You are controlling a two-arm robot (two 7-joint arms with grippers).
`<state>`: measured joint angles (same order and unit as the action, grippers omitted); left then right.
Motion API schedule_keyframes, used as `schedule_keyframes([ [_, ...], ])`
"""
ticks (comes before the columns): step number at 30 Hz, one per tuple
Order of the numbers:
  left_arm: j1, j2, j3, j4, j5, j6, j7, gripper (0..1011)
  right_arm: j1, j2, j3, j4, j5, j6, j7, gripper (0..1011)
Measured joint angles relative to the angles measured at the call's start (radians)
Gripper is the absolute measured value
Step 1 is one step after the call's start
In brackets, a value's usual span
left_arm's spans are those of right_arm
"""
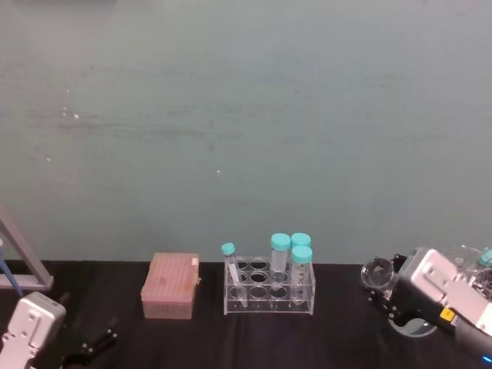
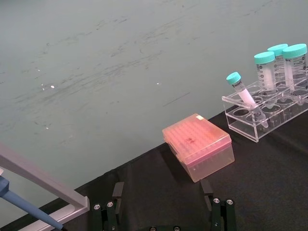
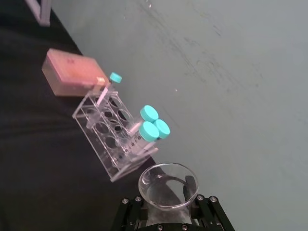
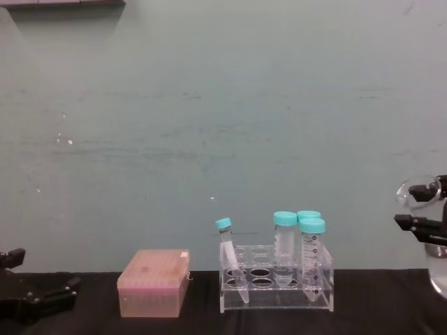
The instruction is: Pick up the beaker with the right gripper, shake it three times, and then put it down.
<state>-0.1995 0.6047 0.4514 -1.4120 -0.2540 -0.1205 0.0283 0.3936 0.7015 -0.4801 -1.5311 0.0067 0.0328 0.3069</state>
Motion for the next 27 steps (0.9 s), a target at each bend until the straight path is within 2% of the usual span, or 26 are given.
schedule_keyframes([
  [2, 0.0, 0.0, 0.0, 0.0, 0.0, 0.0, 0.0, 1000, 0.001, 0.002, -0.003, 0.0, -0.026, -0.005, -0.005, 451],
  [4, 0.0, 0.0, 0.0, 0.0, 0.0, 0.0, 0.0, 1000, 0.0, 0.001, -0.001, -0.001, -0.031, -0.007, -0.006, 451],
  [5, 0.0, 0.0, 0.0, 0.0, 0.0, 0.0, 0.0, 1000, -0.001, -0.001, 0.001, -0.001, -0.03, -0.008, -0.006, 451],
  [7, 0.0, 0.0, 0.0, 0.0, 0.0, 0.0, 0.0, 1000, -0.01, -0.015, 0.022, 0.0, 0.005, -0.009, 0.003, 451],
  [8, 0.0, 0.0, 0.0, 0.0, 0.0, 0.0, 0.0, 1000, -0.019, -0.031, 0.045, 0.003, 0.052, -0.008, 0.018, 451],
  [9, 0.0, 0.0, 0.0, 0.0, 0.0, 0.0, 0.0, 1000, -0.019, -0.031, 0.045, 0.003, 0.052, -0.008, 0.018, 451],
  [10, 0.0, 0.0, 0.0, 0.0, 0.0, 0.0, 0.0, 1000, -0.03, -0.051, 0.072, 0.007, 0.112, -0.003, 0.037, 451],
  [12, 0.0, 0.0, 0.0, 0.0, 0.0, 0.0, 0.0, 1000, -0.04, -0.073, 0.097, 0.011, 0.177, 0.008, 0.058, 451],
  [13, 0.0, 0.0, 0.0, 0.0, 0.0, 0.0, 0.0, 1000, -0.052, -0.102, 0.128, 0.017, 0.25, 0.025, 0.081, 451],
  [16, 0.0, 0.0, 0.0, 0.0, 0.0, 0.0, 0.0, 1000, -0.071, -0.148, 0.174, 0.027, 0.359, 0.064, 0.111, 451],
  [17, 0.0, 0.0, 0.0, 0.0, 0.0, 0.0, 0.0, 1000, -0.081, -0.176, 0.198, 0.033, 0.419, 0.091, 0.121, 451],
  [22, 0.0, 0.0, 0.0, 0.0, 0.0, 0.0, 0.0, 1000, -0.095, -0.22, 0.223, 0.046, 0.524, 0.147, 0.121, 451],
  [27, 0.0, 0.0, 0.0, 0.0, 0.0, 0.0, 0.0, 1000, -0.091, -0.221, 0.213, 0.053, 0.539, 0.153, 0.112, 451],
])
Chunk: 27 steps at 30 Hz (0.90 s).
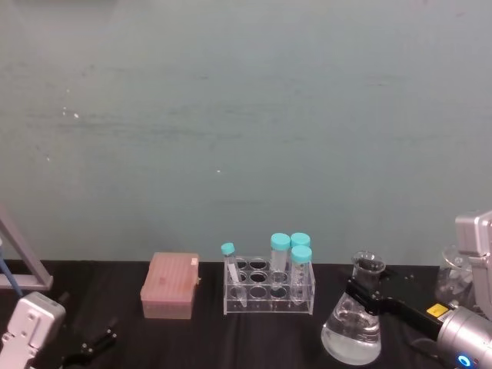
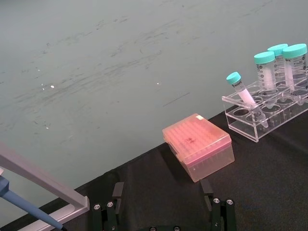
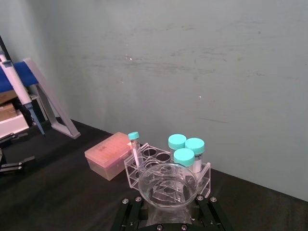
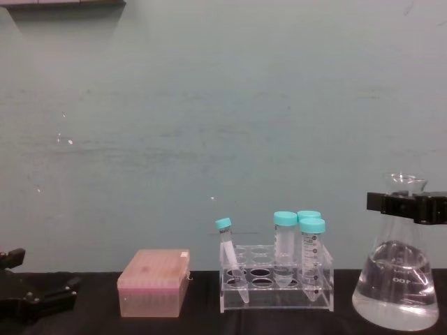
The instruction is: Pick up the beaker with the right gripper, shake it three times, and then put it down.
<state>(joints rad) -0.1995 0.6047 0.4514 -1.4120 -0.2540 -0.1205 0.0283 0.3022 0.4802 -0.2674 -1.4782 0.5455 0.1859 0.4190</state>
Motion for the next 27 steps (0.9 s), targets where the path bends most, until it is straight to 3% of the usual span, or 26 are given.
schedule_keyframes([
  [11, 0.0, 0.0, 0.0, 0.0, 0.0, 0.0, 0.0, 1000, 0.01, 0.014, -0.036, 0.002, -0.025, -0.037, -0.012, 451],
  [27, 0.0, 0.0, 0.0, 0.0, 0.0, 0.0, 0.0, 1000, 0.01, 0.012, -0.032, 0.002, -0.02, -0.031, -0.011, 451],
])
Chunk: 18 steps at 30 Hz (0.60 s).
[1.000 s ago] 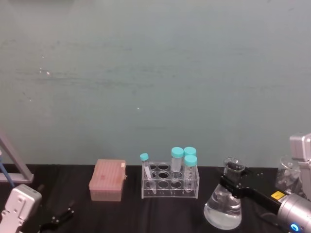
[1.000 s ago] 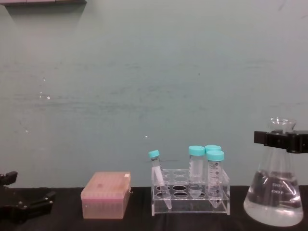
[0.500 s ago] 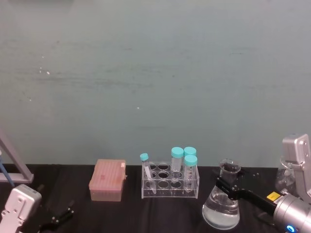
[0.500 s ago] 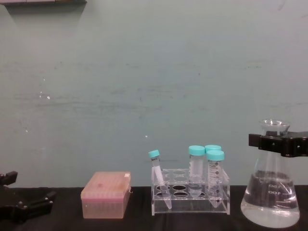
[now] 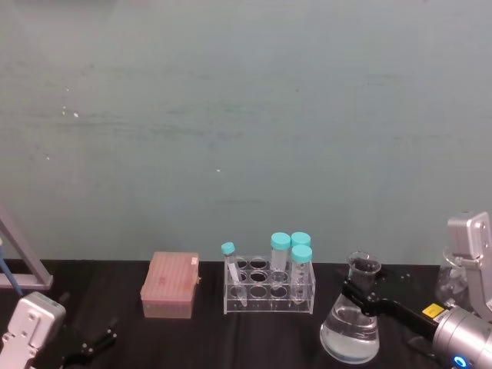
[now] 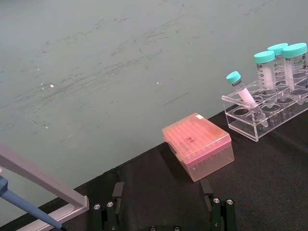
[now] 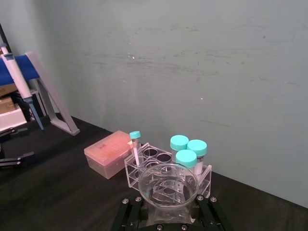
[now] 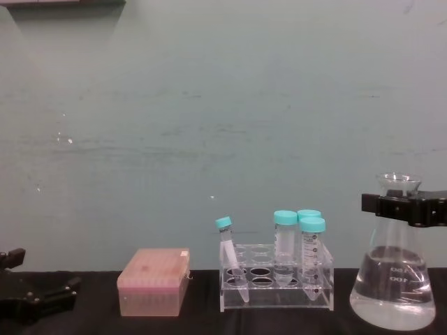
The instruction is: Pick up the beaker with the right gripper, shake it three times, and then put it down.
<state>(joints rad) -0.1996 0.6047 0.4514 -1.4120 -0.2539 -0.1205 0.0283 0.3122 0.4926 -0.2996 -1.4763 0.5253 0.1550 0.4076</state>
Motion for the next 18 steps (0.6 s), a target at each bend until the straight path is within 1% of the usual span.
schedule_keyframes([
  [9, 0.0, 0.0, 0.0, 0.0, 0.0, 0.0, 0.0, 1000, 0.001, 0.0, 0.001, 0.003, 0.005, 0.0, 0.001, 451],
  [13, 0.0, 0.0, 0.0, 0.0, 0.0, 0.0, 0.0, 1000, 0.009, 0.006, 0.009, 0.03, 0.02, -0.007, 0.016, 451],
  [18, 0.0, 0.0, 0.0, 0.0, 0.0, 0.0, 0.0, 1000, 0.019, 0.003, 0.012, 0.066, 0.028, -0.036, 0.027, 451],
])
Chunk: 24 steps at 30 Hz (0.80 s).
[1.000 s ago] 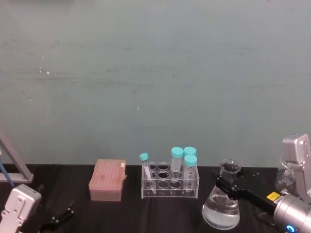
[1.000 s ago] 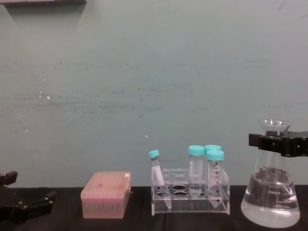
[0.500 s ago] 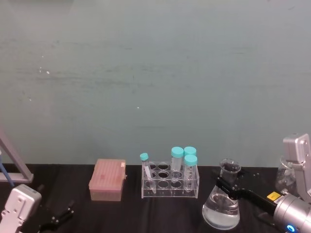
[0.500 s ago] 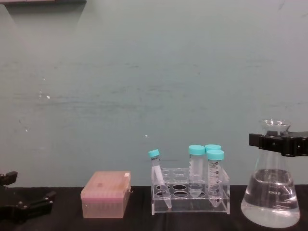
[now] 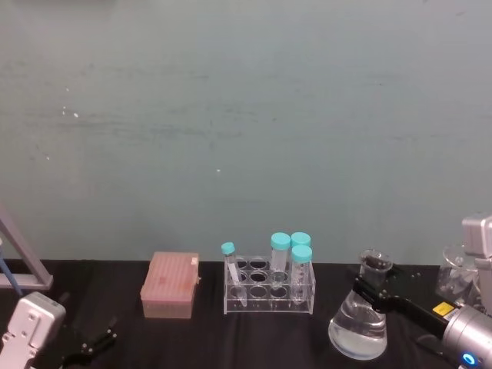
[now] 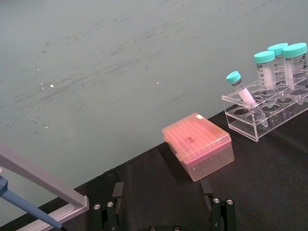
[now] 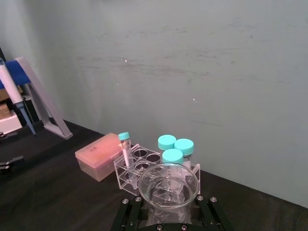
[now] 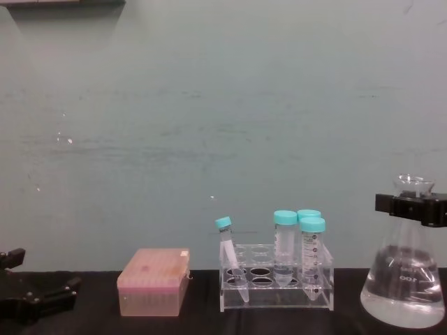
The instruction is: Pick up the beaker with the right gripper, shake it three times, and then put it down.
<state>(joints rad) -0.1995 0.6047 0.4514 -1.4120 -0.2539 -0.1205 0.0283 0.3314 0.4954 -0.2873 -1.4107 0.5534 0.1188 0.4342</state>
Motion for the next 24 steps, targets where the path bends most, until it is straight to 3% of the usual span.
schedule_keyframes([
  [24, 0.0, 0.0, 0.0, 0.0, 0.0, 0.0, 0.0, 1000, 0.019, -0.036, -0.056, 0.061, -0.06, -0.057, 0.025, 451],
])
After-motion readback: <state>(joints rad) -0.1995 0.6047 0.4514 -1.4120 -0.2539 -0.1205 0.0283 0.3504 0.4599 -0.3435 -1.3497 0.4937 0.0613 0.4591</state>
